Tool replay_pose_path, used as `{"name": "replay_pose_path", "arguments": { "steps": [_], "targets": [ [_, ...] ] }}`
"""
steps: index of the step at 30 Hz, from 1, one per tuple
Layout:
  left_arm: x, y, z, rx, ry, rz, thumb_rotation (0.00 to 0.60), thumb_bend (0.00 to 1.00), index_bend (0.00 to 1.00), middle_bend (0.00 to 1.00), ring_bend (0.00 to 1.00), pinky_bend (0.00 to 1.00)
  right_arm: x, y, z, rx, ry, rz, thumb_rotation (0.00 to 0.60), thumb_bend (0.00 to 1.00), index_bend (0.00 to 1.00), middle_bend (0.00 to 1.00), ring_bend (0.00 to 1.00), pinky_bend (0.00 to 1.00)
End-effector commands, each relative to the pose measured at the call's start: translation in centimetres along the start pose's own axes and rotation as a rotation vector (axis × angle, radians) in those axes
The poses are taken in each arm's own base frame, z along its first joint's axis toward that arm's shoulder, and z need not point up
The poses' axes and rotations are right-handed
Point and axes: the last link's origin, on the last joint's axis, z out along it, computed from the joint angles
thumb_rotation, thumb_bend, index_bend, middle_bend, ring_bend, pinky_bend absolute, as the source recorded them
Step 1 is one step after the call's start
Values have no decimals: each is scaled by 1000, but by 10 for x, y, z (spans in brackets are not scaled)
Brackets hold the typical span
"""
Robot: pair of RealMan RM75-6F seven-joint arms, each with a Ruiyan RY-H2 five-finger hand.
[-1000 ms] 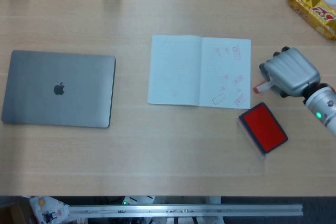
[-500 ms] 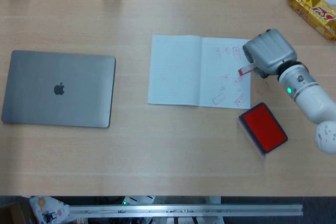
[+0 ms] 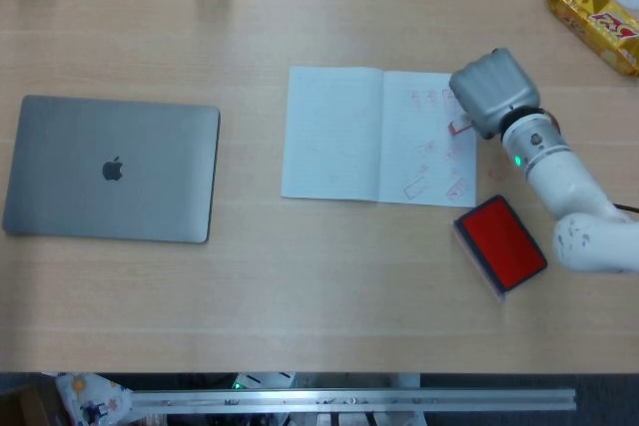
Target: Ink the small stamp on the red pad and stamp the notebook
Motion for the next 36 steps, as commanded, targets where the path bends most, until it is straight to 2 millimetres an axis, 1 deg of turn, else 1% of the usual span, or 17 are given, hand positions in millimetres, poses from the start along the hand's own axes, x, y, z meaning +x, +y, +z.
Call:
{"name": "replay_pose_path", "arguments": {
  "steps": [1,13,27,36],
  "targets": [
    [0,-1,0,1,-1,-1,600,212,0,0,36,89,-2,-4,4,-4,-4,-17,600,460,786,619,454,380],
    [-3,-3,1,9,-10,-3,600,212,0,0,36,89,-8,-9,14,-13,-12,-28,600,460,788,621,454,380],
    [-4,-2,3,6,-16,-2,600,213,0,0,36,89,-18,-11,20,-18,-20,-36,600,461,802,631,461,380],
    [-6,-3,4,10,-20,-3,600,212,0,0,36,89,-19,-12,21,-19,-14,-73,600,461,814,642,470,380]
  ]
}}
